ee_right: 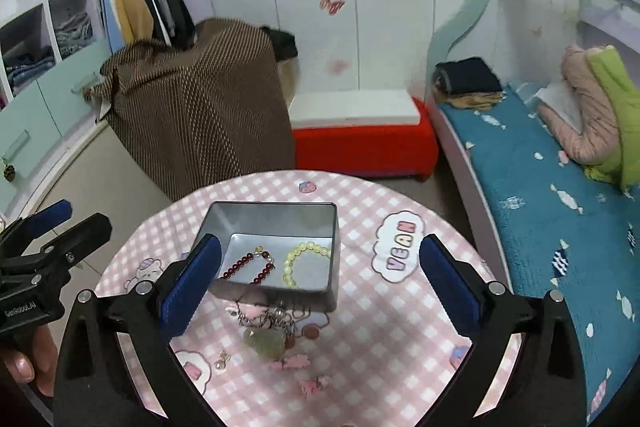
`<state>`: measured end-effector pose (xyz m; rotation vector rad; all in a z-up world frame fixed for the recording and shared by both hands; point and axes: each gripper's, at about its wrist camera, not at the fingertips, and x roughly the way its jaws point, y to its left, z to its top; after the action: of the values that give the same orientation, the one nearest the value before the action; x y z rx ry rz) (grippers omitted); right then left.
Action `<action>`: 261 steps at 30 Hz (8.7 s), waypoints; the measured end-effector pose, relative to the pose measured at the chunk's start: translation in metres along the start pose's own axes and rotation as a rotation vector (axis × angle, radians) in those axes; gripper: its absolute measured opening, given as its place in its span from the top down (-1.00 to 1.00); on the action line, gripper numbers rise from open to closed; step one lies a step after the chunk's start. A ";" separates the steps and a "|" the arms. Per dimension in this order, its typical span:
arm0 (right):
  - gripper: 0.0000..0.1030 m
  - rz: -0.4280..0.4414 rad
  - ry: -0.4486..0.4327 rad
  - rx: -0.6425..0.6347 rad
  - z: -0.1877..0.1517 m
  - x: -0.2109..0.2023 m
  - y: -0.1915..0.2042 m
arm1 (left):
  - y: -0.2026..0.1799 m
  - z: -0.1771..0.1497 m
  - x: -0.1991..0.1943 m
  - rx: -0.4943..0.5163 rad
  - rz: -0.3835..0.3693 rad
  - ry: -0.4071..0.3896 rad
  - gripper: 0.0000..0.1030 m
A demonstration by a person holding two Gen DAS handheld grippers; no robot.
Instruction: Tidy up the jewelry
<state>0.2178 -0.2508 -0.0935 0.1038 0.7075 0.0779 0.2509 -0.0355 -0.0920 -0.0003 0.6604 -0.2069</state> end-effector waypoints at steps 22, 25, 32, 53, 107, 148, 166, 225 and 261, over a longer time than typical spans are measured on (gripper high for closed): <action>-0.85 -0.057 -0.076 -0.019 -0.071 -0.097 0.007 | 0.001 -0.080 -0.097 -0.030 0.097 -0.105 -0.91; -0.85 -0.049 -0.041 -0.013 -0.083 -0.090 0.007 | 0.001 -0.096 -0.089 -0.039 0.089 -0.060 -0.91; -0.85 -0.058 0.010 -0.032 -0.097 -0.070 0.012 | -0.006 -0.118 -0.065 -0.024 0.079 0.009 -0.91; -0.85 -0.102 0.079 -0.053 -0.103 -0.034 0.015 | -0.019 -0.116 -0.033 0.004 0.032 0.052 -0.90; 0.72 -0.041 0.261 -0.079 -0.129 0.052 0.002 | -0.020 -0.124 0.095 0.072 -0.074 0.281 -0.21; 0.72 0.086 0.076 -0.170 -0.013 0.005 0.018 | -0.016 -0.022 0.041 0.076 -0.214 0.112 0.76; 0.69 0.156 0.299 -0.102 0.017 0.113 0.020 | -0.037 0.014 0.150 0.077 -0.234 0.299 0.71; -0.85 -0.032 0.091 -0.079 -0.089 -0.017 0.017 | 0.001 -0.099 -0.037 -0.006 0.067 0.023 -0.89; 0.32 -0.015 0.250 -0.152 -0.111 0.076 0.014 | -0.006 -0.109 0.026 0.010 0.038 0.148 -0.89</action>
<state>0.2022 -0.2213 -0.2250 -0.0584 0.9487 0.1319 0.2037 -0.0393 -0.1937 0.0371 0.8065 -0.1746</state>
